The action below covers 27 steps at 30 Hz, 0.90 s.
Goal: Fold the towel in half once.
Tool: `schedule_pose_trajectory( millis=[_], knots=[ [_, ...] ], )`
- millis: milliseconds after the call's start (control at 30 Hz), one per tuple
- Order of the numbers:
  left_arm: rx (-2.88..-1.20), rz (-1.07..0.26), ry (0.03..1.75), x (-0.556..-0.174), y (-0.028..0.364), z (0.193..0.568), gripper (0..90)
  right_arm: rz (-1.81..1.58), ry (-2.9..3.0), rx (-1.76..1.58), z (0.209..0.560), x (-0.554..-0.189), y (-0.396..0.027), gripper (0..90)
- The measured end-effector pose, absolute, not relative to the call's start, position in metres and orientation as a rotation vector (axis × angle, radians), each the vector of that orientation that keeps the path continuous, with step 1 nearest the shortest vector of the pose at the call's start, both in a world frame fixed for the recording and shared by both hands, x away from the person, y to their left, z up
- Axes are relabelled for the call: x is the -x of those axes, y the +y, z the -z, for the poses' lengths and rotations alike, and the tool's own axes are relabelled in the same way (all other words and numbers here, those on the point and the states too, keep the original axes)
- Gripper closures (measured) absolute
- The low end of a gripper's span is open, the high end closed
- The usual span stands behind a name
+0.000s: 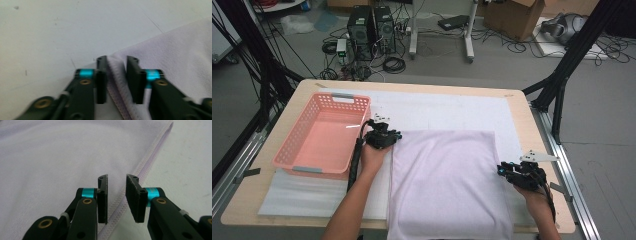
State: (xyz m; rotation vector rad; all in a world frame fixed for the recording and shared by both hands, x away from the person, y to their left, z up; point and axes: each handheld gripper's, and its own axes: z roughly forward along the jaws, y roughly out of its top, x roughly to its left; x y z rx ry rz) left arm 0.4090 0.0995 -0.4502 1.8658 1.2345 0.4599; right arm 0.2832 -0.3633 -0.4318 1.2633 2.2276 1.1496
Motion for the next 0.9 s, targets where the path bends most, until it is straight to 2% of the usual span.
schedule_pose_trajectory(
  millis=[67, 167, 200, 267, 300, 500, 533, 633, 700, 800, 867, 900],
  knots=[
    [-1.825, -0.519, 1.295, -0.410, 0.103, 0.449, 87.6, -1.146, 2.229, -1.269, 0.431, -0.283, -0.363, 71.2],
    [-1.786, -0.497, 1.333, -0.412, 0.105, 0.451, 84.6, -1.140, 2.217, -1.267, 0.431, -0.283, -0.364, 71.1],
    [-1.787, -0.491, 1.324, -0.412, 0.105, 0.451, 77.7, -1.141, 2.210, -1.266, 0.431, -0.285, -0.364, 70.9],
    [-1.774, -0.470, 1.324, -0.412, 0.107, 0.451, 56.6, -1.136, 2.201, -1.271, 0.431, -0.290, -0.365, 69.6],
    [-1.775, -0.460, 1.315, -0.412, 0.108, 0.451, 51.3, -1.135, 2.188, -1.284, 0.431, -0.294, -0.365, 67.7],
    [-1.800, -0.410, 1.278, -0.414, 0.107, 0.452, 53.3, -1.117, 2.088, -1.380, 0.427, -0.343, -0.367, 52.8],
    [-1.825, -0.412, 1.261, -0.415, 0.105, 0.452, 55.3, -1.105, 2.093, -1.386, 0.427, -0.351, -0.366, 50.6],
    [-1.853, -0.434, 1.250, -0.416, 0.101, 0.451, 53.8, -1.114, 2.113, -1.415, 0.429, -0.381, -0.362, 46.3],
    [-1.839, -0.429, 1.263, -0.416, 0.102, 0.452, 56.3, -1.087, 2.118, -1.427, 0.432, -0.397, -0.358, 46.4],
    [-1.827, -0.444, 1.288, -0.416, 0.103, 0.452, 65.1, -1.029, 2.147, -1.450, 0.440, -0.416, -0.352, 48.9],
    [-1.831, -0.437, 1.276, -0.416, 0.102, 0.452, 70.5, -0.993, 2.166, -1.439, 0.444, -0.423, -0.347, 53.6],
    [-1.846, -0.419, 1.244, -0.416, 0.102, 0.452, 78.9, -0.989, 2.165, -1.427, 0.444, -0.424, -0.346, 57.7]
  ],
)
